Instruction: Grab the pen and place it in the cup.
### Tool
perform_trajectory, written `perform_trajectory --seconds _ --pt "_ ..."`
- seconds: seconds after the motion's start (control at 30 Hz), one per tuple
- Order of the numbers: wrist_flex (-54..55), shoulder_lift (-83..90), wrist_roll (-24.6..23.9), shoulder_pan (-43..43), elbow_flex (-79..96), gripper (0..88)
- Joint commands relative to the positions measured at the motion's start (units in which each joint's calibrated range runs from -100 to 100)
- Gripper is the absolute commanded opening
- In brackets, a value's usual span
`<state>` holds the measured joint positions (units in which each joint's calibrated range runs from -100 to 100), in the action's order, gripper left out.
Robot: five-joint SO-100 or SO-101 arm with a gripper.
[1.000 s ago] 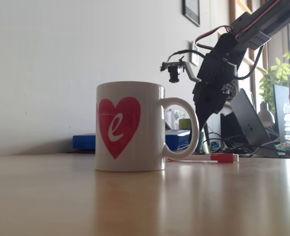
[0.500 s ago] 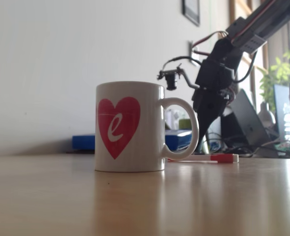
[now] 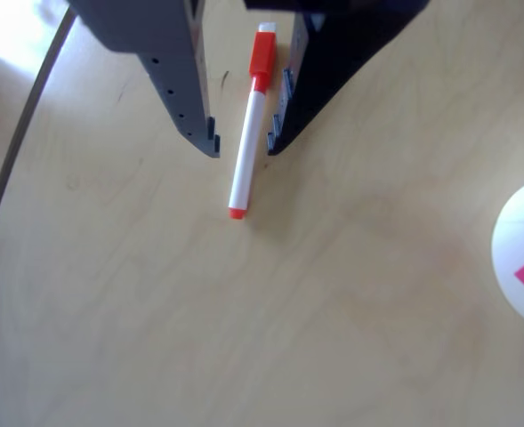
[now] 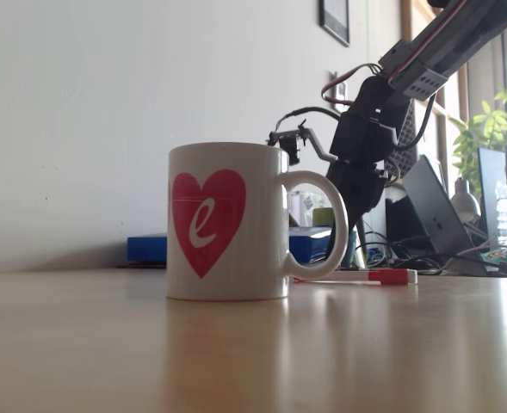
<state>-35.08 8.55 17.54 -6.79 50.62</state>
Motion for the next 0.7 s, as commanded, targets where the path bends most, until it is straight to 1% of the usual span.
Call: perform_trajectory --seconds 0.0,0.27,0.67 --pt "-2.46 -2.32 -0.3 -0.76 -4.67 14.3" --pt "-13.13 -13.03 -0.51 -0.84 -16.44 14.2" --pt "-18.98 -19.25 -0.51 -0.84 -22.78 14.2"
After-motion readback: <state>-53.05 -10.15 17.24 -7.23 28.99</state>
